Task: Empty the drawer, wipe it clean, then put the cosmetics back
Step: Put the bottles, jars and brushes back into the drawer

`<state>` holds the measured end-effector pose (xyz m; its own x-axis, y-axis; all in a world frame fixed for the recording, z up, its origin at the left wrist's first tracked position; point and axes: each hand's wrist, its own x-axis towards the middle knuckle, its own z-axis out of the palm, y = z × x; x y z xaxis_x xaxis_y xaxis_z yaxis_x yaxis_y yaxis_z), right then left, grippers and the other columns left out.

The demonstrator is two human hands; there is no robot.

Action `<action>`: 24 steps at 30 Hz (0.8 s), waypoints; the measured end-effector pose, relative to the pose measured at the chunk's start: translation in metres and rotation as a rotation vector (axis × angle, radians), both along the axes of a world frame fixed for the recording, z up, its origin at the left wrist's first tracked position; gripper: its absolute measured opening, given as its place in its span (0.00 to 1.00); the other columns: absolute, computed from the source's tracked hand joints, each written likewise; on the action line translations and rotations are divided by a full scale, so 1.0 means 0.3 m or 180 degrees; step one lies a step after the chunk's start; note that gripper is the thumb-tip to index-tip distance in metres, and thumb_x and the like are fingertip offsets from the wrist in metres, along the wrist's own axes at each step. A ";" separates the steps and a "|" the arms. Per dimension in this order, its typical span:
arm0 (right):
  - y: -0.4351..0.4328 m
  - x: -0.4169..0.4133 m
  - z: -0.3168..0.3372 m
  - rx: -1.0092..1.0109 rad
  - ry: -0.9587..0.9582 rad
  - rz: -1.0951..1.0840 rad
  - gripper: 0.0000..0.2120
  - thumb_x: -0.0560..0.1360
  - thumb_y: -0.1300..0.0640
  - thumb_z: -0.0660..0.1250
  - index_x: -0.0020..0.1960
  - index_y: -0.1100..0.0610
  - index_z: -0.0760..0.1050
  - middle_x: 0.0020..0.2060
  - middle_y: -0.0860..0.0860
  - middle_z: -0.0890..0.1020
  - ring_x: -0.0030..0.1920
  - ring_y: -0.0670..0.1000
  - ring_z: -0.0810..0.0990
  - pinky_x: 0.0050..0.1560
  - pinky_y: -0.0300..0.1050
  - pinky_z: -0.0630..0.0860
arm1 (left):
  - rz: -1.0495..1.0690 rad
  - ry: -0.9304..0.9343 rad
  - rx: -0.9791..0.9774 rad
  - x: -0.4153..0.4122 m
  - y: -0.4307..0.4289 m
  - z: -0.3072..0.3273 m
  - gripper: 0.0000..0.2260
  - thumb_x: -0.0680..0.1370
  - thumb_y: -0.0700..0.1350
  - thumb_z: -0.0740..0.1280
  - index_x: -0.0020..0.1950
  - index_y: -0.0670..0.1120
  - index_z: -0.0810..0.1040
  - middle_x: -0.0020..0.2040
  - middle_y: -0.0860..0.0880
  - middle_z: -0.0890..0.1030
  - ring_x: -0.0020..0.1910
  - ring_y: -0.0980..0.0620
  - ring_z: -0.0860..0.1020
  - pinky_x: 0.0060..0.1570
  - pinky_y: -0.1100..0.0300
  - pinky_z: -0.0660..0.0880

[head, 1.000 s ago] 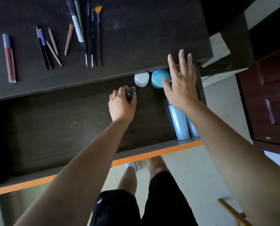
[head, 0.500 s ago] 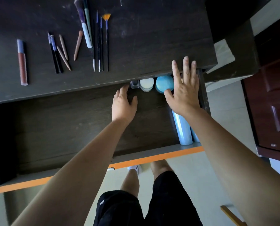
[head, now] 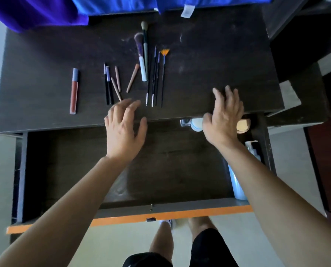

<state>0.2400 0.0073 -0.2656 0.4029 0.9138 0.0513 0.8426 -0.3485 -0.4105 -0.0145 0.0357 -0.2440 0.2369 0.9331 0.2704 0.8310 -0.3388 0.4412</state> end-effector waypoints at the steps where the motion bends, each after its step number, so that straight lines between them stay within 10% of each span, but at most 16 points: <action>1: 0.029 -0.032 0.002 0.0026 0.0100 0.0132 0.32 0.70 0.57 0.59 0.75 0.56 0.64 0.77 0.60 0.60 0.78 0.62 0.52 0.76 0.64 0.49 | 0.0066 -0.0042 -0.0069 -0.002 0.033 0.007 0.20 0.77 0.47 0.67 0.68 0.44 0.73 0.65 0.44 0.73 0.64 0.43 0.70 0.61 0.50 0.66; 6: 0.182 -0.203 0.022 0.0285 0.0177 0.0368 0.29 0.76 0.45 0.59 0.73 0.59 0.66 0.74 0.59 0.66 0.76 0.60 0.60 0.73 0.60 0.57 | 0.0728 -0.0342 -0.0390 -0.017 0.171 0.039 0.21 0.75 0.48 0.66 0.67 0.45 0.73 0.65 0.44 0.72 0.63 0.42 0.70 0.61 0.53 0.65; 11: 0.305 -0.313 0.040 -0.0206 -0.0260 0.0366 0.51 0.68 0.25 0.59 0.75 0.63 0.62 0.71 0.58 0.67 0.69 0.59 0.65 0.65 0.56 0.63 | 0.1358 -0.0161 -0.0853 -0.059 0.244 0.045 0.23 0.75 0.54 0.67 0.68 0.48 0.71 0.66 0.45 0.71 0.65 0.43 0.68 0.64 0.51 0.65; 24: 0.306 -0.102 0.017 0.0354 0.0087 0.0371 0.18 0.74 0.43 0.68 0.59 0.49 0.83 0.52 0.51 0.76 0.51 0.58 0.74 0.48 0.53 0.76 | 0.1357 0.0514 -0.0778 0.037 0.340 0.027 0.26 0.73 0.64 0.65 0.62 0.46 0.76 0.58 0.43 0.74 0.60 0.41 0.70 0.57 0.49 0.68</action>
<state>0.2094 0.0990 -0.2605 0.2972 0.9437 0.1453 0.8627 -0.2002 -0.4644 -0.0035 0.1377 -0.2360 -0.1574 0.9872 0.0238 0.9369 0.1417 0.3197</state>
